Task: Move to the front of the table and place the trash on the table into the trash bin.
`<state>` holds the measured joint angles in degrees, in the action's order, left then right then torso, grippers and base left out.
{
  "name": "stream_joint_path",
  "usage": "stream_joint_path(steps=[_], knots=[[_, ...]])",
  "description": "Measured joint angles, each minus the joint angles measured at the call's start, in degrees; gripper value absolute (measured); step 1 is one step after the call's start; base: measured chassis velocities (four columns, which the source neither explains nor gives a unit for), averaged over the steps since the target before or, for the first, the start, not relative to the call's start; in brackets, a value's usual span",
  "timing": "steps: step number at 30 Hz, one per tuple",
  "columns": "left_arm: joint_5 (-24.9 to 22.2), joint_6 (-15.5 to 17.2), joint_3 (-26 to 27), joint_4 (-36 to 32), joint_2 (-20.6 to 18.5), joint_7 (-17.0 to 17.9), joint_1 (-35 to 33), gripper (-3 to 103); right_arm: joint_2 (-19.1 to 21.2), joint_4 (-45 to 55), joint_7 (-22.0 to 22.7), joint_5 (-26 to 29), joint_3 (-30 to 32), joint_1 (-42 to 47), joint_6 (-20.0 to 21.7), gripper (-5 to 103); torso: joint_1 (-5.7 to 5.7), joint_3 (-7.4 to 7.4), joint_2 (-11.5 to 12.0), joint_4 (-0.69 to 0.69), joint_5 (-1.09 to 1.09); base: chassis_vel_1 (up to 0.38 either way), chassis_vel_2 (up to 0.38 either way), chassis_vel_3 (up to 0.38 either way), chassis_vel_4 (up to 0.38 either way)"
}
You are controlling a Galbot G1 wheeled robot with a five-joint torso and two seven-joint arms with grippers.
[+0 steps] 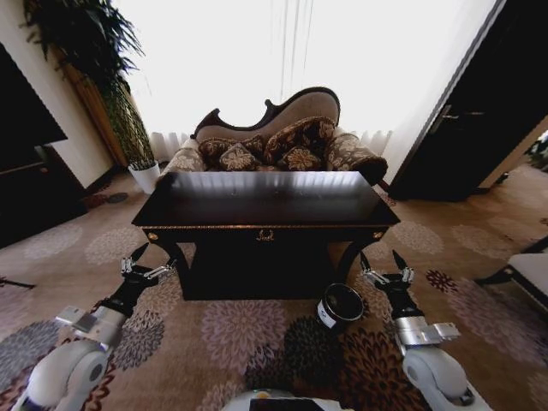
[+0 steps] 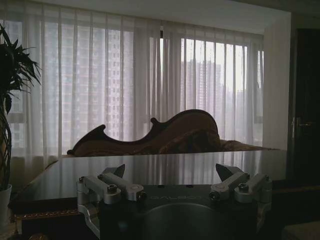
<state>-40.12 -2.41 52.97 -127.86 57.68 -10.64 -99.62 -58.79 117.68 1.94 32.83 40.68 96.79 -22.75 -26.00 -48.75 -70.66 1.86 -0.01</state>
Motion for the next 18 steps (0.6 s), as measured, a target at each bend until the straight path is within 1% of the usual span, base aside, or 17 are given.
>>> stream_joint_path(steps=[11, 18], knots=[[0.0, 0.0, 0.0, 0.0, 0.0, 0.0, 0.0, 100, 0.0, 0.0, 0.0, 0.0, 0.0, 0.01, 0.0, 100, 0.01, 0.0, -0.01, -0.01, -0.01, 0.144, -0.144, -0.139, 0.147], [0.0, 0.0, 0.0, 0.0, 0.0, 0.0, 0.0, 100, 0.0, 0.0, 0.0, 0.0, 0.0, -0.01, 0.0, 100, -0.02, -0.01, 0.0, 0.0, 0.0, 0.123, -0.136, -0.132, 0.112]])
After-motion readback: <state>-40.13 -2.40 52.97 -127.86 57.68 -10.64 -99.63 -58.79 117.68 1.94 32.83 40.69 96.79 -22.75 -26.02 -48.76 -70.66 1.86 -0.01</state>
